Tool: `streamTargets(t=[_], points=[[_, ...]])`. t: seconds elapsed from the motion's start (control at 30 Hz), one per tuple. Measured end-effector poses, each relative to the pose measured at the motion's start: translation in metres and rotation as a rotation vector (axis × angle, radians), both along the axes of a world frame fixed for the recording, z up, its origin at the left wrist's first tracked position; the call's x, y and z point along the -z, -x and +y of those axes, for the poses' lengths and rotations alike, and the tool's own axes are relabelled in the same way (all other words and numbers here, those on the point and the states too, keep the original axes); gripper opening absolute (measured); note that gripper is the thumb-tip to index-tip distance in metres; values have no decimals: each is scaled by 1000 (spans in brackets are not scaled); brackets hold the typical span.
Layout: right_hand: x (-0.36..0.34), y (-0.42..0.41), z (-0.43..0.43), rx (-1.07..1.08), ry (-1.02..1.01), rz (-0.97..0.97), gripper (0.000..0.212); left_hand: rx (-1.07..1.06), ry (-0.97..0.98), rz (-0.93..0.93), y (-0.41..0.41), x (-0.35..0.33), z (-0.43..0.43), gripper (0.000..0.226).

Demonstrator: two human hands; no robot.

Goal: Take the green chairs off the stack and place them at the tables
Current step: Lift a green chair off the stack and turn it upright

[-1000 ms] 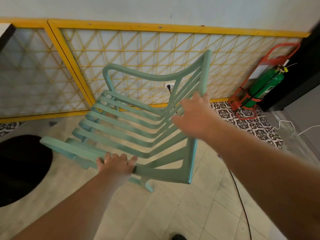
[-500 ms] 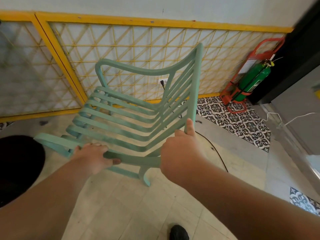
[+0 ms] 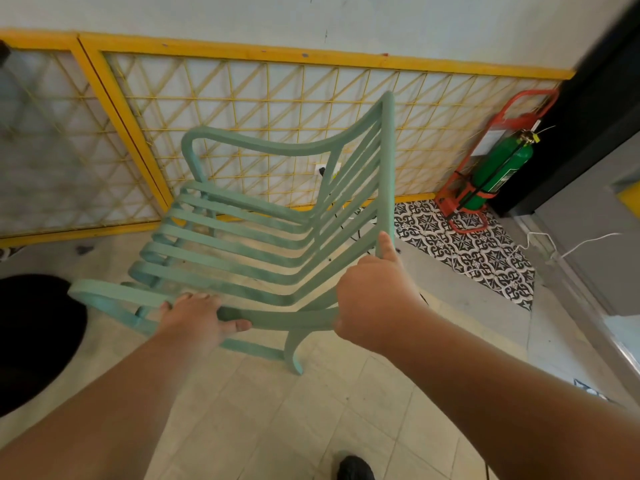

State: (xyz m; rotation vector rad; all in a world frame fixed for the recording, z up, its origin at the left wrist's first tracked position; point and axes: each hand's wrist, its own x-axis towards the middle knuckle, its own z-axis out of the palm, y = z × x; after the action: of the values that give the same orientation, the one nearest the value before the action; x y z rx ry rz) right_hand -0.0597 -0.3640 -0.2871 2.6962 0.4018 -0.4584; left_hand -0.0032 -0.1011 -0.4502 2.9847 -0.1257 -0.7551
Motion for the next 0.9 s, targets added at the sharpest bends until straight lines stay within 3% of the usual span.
streamTargets(t=[0.53, 0.73, 0.83, 0.9], points=[[3, -41, -50, -145, 21, -43, 40, -191, -19, -38, 24, 9, -45, 99], [5, -62, -57, -207, 51, -47, 44, -228, -18, -59, 30, 18, -51, 123], [6, -62, -60, -191, -78, -81, 38, -198, -44, -82, 30, 18, -48, 121], [7, -60, -66, -101, -325, -142, 49, -160, -68, -73, 30, 19, -43, 119]])
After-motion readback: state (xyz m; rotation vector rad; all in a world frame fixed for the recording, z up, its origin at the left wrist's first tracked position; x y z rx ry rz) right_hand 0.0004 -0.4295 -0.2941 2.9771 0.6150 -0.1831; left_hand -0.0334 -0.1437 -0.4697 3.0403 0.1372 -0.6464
